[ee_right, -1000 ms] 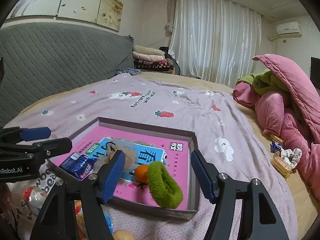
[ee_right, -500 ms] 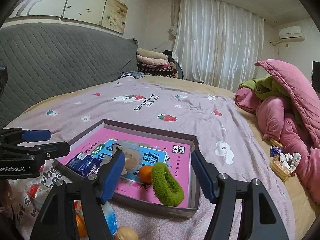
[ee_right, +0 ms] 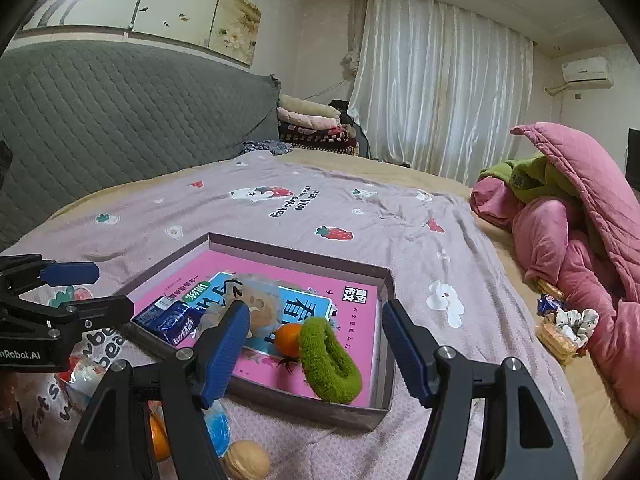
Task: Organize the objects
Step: 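Withdraw both tools from the tray back toward the remaining items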
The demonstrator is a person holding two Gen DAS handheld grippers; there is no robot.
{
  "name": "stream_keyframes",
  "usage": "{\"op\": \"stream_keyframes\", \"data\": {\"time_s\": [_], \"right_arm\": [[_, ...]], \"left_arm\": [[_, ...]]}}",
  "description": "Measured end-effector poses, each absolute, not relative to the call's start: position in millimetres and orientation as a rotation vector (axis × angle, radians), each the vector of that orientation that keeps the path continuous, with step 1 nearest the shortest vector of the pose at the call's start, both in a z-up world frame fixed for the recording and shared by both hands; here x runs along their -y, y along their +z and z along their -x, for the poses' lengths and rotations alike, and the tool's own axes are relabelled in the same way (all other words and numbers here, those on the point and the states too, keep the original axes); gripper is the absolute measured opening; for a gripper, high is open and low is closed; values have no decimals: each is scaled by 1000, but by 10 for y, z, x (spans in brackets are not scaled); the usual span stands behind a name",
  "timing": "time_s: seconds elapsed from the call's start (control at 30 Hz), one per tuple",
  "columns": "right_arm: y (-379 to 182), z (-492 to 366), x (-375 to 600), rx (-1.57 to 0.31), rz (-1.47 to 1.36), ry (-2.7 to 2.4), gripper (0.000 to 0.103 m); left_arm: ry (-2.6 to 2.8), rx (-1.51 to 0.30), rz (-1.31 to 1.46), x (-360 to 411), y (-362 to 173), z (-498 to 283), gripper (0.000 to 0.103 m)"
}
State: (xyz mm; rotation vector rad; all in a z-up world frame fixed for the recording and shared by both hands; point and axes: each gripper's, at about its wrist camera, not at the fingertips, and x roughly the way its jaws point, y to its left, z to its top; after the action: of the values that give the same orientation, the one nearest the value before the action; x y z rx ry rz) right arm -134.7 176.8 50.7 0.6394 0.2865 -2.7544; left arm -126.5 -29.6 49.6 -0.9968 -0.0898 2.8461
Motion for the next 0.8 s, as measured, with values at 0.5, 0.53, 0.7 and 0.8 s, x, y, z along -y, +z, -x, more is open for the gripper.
{"op": "stream_keyframes", "data": {"time_s": [0.5,0.53,0.7,0.8], "right_arm": [[470,1228,-1790,-329,-663,-2711,68],[468,1222,-1787,-338,-664,-2705,68],[428,1146,-1730,-406,-663,-2674,68],[405,1087,-1689,-439,-660,-2654,68]], "left_arm": [[2825,75,1041,342,408,1207,74],[2825,68,1042,346,403,1194,74],[2820,58,1052,370,381,1138,74],[2816,58,1060,394,365,1112,74]]}}
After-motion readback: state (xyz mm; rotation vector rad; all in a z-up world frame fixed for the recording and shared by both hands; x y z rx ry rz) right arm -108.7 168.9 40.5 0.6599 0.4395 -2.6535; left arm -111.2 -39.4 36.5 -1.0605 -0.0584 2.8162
